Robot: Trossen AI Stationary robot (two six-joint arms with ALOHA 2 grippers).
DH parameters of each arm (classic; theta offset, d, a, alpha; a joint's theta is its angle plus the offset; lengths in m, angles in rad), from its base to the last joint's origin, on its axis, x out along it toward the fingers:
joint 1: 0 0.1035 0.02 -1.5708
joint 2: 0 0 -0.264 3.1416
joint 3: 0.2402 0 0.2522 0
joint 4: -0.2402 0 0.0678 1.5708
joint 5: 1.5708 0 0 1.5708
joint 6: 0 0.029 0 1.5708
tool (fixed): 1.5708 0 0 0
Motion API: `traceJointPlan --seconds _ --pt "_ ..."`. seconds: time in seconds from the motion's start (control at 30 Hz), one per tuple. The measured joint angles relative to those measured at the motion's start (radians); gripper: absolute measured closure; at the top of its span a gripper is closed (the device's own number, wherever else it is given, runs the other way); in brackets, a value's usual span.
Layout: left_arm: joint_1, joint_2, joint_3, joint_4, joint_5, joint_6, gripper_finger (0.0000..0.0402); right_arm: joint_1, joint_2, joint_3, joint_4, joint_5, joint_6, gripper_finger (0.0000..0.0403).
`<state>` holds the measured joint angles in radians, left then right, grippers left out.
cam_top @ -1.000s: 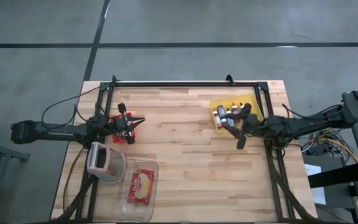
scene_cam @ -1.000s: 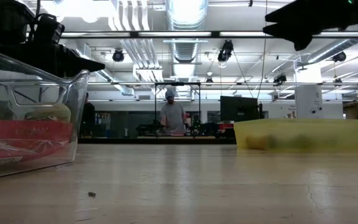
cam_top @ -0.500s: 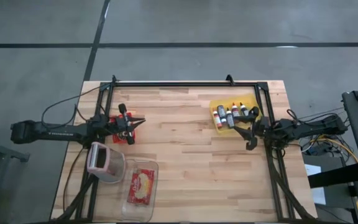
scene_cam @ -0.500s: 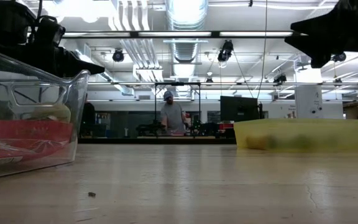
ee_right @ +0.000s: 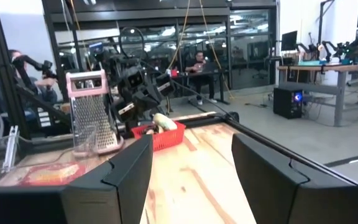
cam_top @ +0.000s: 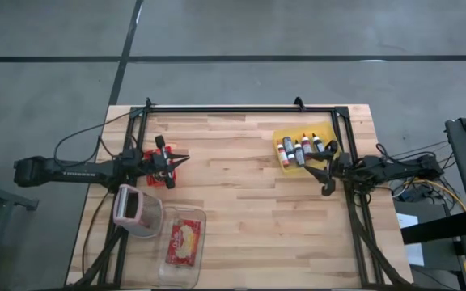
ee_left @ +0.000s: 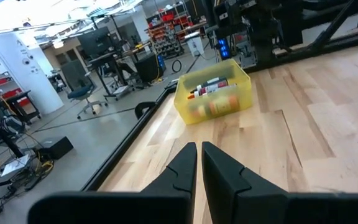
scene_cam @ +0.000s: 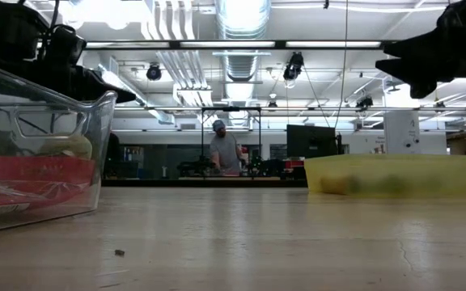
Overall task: Pick & Place Food Item
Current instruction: Return to Home Position
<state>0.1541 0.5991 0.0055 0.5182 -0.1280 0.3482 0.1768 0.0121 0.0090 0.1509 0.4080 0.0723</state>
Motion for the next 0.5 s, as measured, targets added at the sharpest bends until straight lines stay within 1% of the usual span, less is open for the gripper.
traceJointPlan --seconds 0.2,0.3,0.5 --pt "0.0 0.001 0.0 -0.02 -0.004 0.03 0.0374 0.0 0.01 0.0 0.001 0.002 -0.007 0.0186" --pt "0.0 0.001 0.0 -0.022 -0.004 0.041 0.0374 0.0 0.009 0.0 0.001 0.003 -0.037 0.0186" --pt "0.0 0.001 0.0 -0.022 -0.004 0.041 0.0374 0.0 0.011 0.0 -0.004 0.003 -0.046 0.0186"
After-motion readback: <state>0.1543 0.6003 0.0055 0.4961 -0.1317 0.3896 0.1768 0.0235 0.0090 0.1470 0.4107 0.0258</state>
